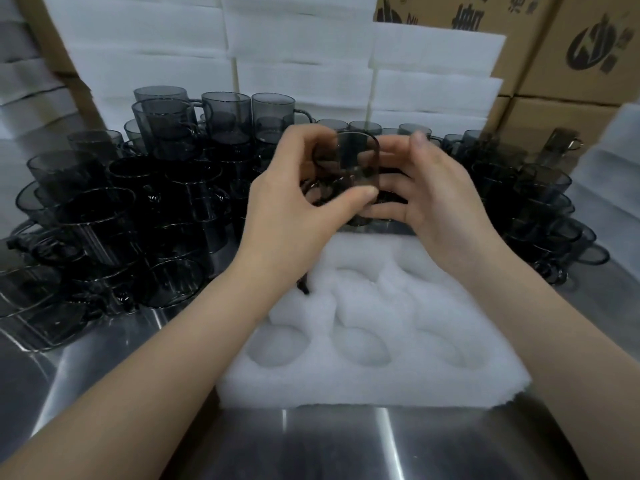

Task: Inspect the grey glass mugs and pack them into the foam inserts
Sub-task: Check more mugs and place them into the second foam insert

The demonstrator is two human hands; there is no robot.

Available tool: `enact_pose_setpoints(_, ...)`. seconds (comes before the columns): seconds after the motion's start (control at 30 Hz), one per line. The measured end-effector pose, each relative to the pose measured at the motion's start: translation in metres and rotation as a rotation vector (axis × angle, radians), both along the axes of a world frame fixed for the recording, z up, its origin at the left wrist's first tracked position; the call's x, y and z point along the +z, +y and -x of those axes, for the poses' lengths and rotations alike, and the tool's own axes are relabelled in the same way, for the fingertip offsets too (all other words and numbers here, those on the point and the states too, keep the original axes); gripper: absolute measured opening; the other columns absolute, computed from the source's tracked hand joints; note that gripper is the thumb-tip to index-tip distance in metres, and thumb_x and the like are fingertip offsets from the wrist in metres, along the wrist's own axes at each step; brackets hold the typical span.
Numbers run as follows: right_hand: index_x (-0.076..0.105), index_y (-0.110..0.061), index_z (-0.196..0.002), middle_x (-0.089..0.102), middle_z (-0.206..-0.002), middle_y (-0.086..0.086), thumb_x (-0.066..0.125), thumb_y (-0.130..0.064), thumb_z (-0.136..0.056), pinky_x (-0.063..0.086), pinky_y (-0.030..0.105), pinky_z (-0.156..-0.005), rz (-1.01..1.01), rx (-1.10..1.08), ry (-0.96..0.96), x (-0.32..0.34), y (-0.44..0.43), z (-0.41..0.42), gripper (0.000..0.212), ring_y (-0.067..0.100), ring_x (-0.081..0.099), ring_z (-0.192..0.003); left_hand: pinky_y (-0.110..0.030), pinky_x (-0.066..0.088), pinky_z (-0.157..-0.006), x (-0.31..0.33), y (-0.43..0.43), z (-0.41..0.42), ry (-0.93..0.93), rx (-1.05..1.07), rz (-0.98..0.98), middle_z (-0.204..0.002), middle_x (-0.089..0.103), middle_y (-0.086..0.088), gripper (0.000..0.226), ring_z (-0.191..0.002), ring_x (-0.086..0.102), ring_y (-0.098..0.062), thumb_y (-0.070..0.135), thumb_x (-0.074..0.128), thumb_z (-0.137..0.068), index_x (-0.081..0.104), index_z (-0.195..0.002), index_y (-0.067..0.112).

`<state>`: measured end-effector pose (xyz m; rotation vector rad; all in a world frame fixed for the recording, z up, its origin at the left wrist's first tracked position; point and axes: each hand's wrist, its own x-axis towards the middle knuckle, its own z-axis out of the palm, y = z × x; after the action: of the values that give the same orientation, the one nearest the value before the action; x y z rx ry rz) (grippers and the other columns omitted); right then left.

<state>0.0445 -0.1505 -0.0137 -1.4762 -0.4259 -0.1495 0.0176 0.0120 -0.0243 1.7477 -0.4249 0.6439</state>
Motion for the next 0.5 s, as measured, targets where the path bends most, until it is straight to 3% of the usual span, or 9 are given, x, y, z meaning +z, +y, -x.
enact_pose_setpoints(0.07, 0.056, -0.018, -0.127, 0.063, -0.123, 0.009, 0.047, -0.035, -0.095, 0.059, 0.045, -0.081, 0.116, 0.049, -0.068, -0.003, 0.002, 0.001, 0.038, 0.024, 0.066, -0.107, -0.020, 0.051, -0.085, 0.001, 0.001, -0.002, 0.052, 0.023, 0.034, -0.104, 0.067, 0.012, 0.039, -0.097, 0.064, 0.000, 0.024, 0.080, -0.079, 0.062, -0.113, 0.018)
enact_pose_setpoints(0.17, 0.037, -0.018, -0.144, 0.056, -0.134, 0.000, 0.056, -0.032, -0.087, 0.057, 0.038, -0.086, 0.270, 0.101, -0.102, -0.008, 0.008, 0.002, 0.062, 0.014, 0.061, -0.116, -0.030, 0.048, -0.100, 0.000, 0.001, -0.005, 0.135, 0.003, -0.073, -0.125, 0.062, 0.006, 0.069, -0.114, 0.060, -0.005, 0.027, 0.083, -0.075, 0.052, -0.137, 0.019)
enact_pose_setpoints(0.23, 0.034, -0.016, -0.144, 0.057, -0.127, -0.007, 0.059, -0.030, -0.086, 0.054, 0.025, -0.086, 0.280, 0.113, -0.092, -0.010, 0.011, 0.002, 0.065, 0.001, 0.061, -0.112, -0.033, 0.042, -0.108, -0.001, -0.001, -0.005, 0.152, -0.012, -0.207, -0.142, 0.049, 0.002, 0.091, -0.129, 0.049, -0.010, 0.026, 0.084, -0.073, 0.035, -0.149, 0.017)
enact_pose_setpoints(0.3, 0.041, -0.020, -0.134, 0.056, -0.113, -0.019, 0.062, -0.029, -0.086, 0.048, 0.013, -0.084, 0.319, 0.046, -0.140, -0.011, 0.012, 0.002, 0.053, -0.011, 0.058, -0.101, -0.025, 0.034, -0.112, -0.002, -0.006, -0.004, 0.062, 0.005, -0.356, -0.148, 0.043, -0.003, 0.090, -0.137, 0.040, -0.013, 0.021, 0.081, -0.075, 0.032, -0.150, 0.011)
enact_pose_setpoints(0.4, 0.044, -0.035, -0.120, 0.056, -0.103, -0.033, 0.061, -0.038, -0.084, 0.043, 0.010, -0.086, 0.441, -0.070, -0.255, -0.012, 0.011, 0.001, 0.040, -0.013, 0.055, -0.100, -0.016, 0.034, -0.106, -0.002, -0.009, -0.001, -0.027, 0.033, -0.402, -0.140, 0.053, -0.002, 0.080, -0.128, 0.047, -0.009, 0.015, 0.078, -0.077, 0.038, -0.147, 0.011)
enact_pose_setpoints(0.5, 0.045, -0.039, -0.122, 0.055, -0.105, -0.040, 0.052, -0.046, -0.090, 0.040, 0.007, -0.086, 0.503, -0.094, -0.329, -0.011, 0.009, 0.001, 0.035, -0.013, 0.054, -0.103, -0.011, 0.042, -0.094, 0.000, -0.009, 0.003, -0.038, 0.001, -0.331, -0.118, 0.064, 0.011, 0.069, -0.108, 0.057, 0.000, 0.017, 0.075, -0.076, 0.050, -0.140, 0.018)
